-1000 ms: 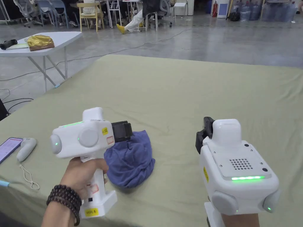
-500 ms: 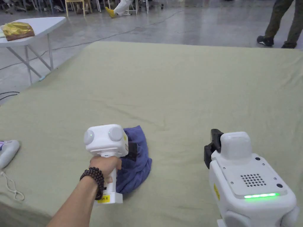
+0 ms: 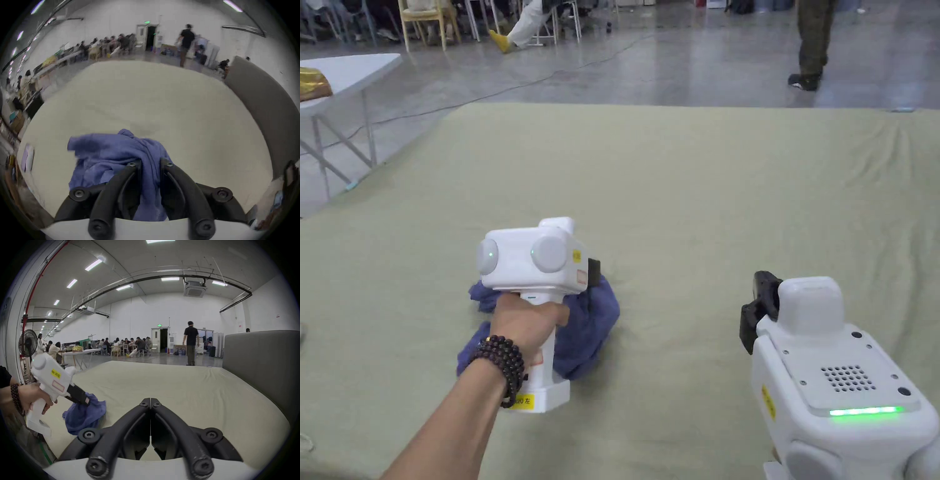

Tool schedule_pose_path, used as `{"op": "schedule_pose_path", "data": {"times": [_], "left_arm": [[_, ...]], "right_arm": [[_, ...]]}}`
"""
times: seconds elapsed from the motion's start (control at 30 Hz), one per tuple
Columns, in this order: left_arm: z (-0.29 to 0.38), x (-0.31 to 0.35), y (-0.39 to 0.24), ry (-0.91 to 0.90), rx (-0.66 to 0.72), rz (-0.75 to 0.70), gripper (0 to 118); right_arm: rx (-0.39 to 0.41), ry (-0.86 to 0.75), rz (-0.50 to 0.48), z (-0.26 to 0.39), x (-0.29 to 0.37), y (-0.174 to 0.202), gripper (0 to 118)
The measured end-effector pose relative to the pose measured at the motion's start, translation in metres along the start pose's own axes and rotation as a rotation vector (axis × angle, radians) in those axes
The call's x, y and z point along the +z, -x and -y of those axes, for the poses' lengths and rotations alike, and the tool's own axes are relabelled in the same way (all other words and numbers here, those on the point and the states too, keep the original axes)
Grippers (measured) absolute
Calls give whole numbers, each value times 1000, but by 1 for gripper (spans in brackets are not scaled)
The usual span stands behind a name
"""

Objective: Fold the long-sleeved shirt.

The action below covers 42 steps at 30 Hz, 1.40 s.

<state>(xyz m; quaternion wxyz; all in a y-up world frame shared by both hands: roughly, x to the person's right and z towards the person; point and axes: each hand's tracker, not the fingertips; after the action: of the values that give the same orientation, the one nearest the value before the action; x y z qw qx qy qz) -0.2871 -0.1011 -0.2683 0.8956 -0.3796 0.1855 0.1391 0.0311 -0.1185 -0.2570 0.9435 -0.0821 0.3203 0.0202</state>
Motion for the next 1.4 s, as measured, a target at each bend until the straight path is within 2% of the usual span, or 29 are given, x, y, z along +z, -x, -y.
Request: {"op": "schedule_pose_path", "data": {"times": [0.13,0.3,0.47,0.6,0.63,0.67,0.7,0.73,0.77,0.9,1.03,1.1,1.13,1.17,1.2,1.23,1.27,1.3,1.4], "left_arm": [[-25,-3,-95,-25,-62,185,13],[-21,-50,-242,57,-162,407,13],[21,-99,-346,164,-248,471,12],[42,-115,-361,186,-285,420,12],[41,-113,-352,167,-281,412,20],[37,-109,-344,141,-276,411,44],[32,-104,-335,130,-268,420,82],[26,-95,-324,109,-271,420,115],[21,-85,-313,79,-266,408,118],[15,-21,-252,-138,-199,367,118],[53,36,-186,-302,-118,246,117],[81,60,-156,-338,-78,184,112],[95,70,-142,-326,-69,164,93],[106,77,-134,-332,-66,160,63],[121,86,-123,-351,-62,152,27],[134,94,-113,-367,-47,121,15],[145,98,-107,-380,-36,88,5],[154,101,-102,-377,-25,64,0],[169,106,-86,-357,25,126,0]], "right_arm": [[-10,-22,95,-6,16,-42,0],[-32,-20,245,-7,38,-106,0],[-40,13,388,2,59,-161,0],[-48,39,437,11,65,-186,0],[-54,43,438,12,65,-188,0],[-62,49,441,13,64,-189,0],[-70,52,443,14,63,-189,0],[-75,51,436,13,63,-187,0],[-77,49,430,13,62,-185,0],[-66,29,384,5,63,-168,0],[-51,17,333,-2,67,-150,0],[-45,13,315,-3,72,-140,0],[-41,10,306,-3,73,-136,0],[-37,7,299,-3,76,-133,0],[-31,5,293,-3,78,-129,0],[-24,2,289,-2,80,-127,0],[-18,1,287,-1,81,-125,0],[-15,3,287,0,82,-123,0],[-15,18,285,0,82,-122,0]]}}
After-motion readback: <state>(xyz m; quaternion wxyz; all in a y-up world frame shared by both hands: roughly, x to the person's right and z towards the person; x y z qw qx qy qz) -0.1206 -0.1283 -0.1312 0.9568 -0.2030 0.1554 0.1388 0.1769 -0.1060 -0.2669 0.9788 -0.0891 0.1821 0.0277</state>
